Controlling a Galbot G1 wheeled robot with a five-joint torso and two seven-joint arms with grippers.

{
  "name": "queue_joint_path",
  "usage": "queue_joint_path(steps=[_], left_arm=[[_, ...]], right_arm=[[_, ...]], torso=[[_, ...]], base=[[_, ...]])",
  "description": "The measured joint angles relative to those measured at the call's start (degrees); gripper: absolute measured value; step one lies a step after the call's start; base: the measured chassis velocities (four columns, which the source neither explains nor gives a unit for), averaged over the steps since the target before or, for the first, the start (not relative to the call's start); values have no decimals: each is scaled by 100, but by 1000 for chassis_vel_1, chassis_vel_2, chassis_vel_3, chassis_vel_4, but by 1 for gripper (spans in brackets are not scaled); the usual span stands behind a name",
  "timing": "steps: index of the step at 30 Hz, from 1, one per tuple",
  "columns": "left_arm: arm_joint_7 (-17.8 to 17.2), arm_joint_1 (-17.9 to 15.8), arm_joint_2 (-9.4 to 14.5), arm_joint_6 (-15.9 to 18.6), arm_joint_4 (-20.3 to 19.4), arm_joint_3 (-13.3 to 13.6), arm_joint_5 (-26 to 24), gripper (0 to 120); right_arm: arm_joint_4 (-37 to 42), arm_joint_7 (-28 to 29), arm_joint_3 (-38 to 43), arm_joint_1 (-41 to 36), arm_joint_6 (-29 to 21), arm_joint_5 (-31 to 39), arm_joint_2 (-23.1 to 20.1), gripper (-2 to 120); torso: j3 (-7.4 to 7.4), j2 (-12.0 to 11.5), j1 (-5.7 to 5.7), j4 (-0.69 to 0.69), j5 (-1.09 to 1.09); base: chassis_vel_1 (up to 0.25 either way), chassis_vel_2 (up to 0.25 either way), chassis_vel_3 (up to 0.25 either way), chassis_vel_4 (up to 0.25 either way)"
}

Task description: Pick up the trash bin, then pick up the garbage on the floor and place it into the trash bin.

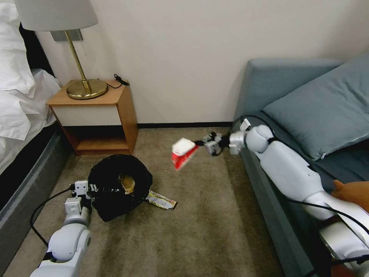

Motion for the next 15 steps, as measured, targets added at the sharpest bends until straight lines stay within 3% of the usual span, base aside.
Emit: queue_joint_path(steps=[7,11,15], left_arm=[[-7,-62,-1,37,-18,40,15,1],[-11,-78,-36,41,13,79,71,1],[-16,-102,-82,60,12,118,101,1]], right_arm=[[316,201,-505,94,-306,511,222,0],[541,477,-958,157,-652,930,558,0],[518,603,-1138,148,-693,936,817,0]], torso=[[0,0,0,-2,1],[-1,1,0,-1,0],[0,1,0,0,-1]], base=[[0,0,0,0],[0,0,0,0],[0,0,0,0]])
